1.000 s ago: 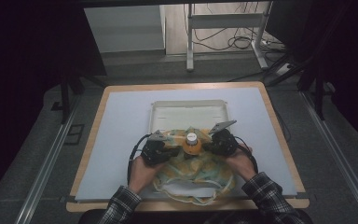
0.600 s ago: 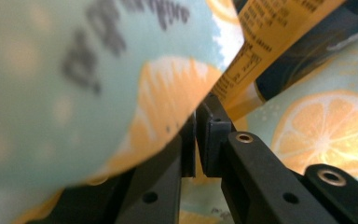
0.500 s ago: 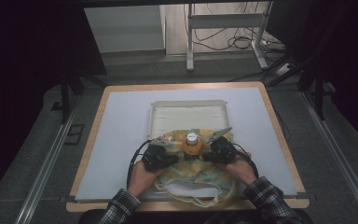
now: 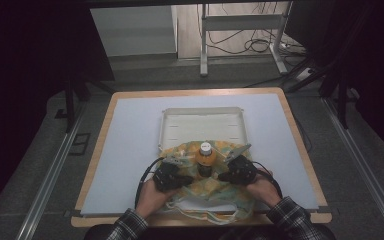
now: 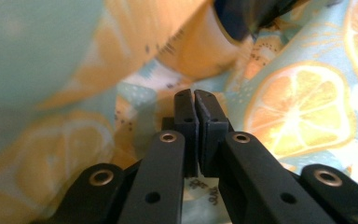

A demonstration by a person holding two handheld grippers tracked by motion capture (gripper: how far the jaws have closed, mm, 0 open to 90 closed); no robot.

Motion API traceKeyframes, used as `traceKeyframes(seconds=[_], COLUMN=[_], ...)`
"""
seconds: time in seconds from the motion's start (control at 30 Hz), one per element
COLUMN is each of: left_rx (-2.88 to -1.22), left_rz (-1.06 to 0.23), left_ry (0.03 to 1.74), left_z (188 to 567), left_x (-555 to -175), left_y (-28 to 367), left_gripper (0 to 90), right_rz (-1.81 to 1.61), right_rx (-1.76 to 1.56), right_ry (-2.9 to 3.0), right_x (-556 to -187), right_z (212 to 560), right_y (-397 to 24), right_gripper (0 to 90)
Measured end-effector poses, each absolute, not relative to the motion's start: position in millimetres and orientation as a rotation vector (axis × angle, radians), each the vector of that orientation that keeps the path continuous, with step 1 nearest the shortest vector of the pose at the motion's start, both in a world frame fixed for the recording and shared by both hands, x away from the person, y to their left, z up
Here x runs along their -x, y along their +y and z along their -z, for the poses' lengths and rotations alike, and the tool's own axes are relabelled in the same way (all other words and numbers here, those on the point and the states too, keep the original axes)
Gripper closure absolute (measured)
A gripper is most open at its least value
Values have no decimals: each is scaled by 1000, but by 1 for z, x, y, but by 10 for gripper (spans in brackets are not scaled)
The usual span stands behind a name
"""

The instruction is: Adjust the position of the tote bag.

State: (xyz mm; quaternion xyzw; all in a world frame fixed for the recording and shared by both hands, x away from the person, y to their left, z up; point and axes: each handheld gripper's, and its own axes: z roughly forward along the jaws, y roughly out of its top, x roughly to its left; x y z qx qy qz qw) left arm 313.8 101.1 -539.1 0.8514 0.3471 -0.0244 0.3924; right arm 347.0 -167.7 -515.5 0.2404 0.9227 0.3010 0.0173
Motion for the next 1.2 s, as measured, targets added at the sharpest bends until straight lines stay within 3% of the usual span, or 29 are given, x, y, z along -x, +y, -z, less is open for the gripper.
traceKeyframes(seconds=[0.77,1.2], left_rx=[-2199,-2149], left_rz=[175,103], left_ry=[813,801], left_z=[539,513], left_x=[-274,-279], left_y=[101,108], left_gripper=[887,844], right_rz=[-928,-1000], right_rx=[-653,-689], right_ry=[2957,2899], right_x=[-306,-313], right_z=[514,495], right_y=[-178,-181], right_gripper=[889,888])
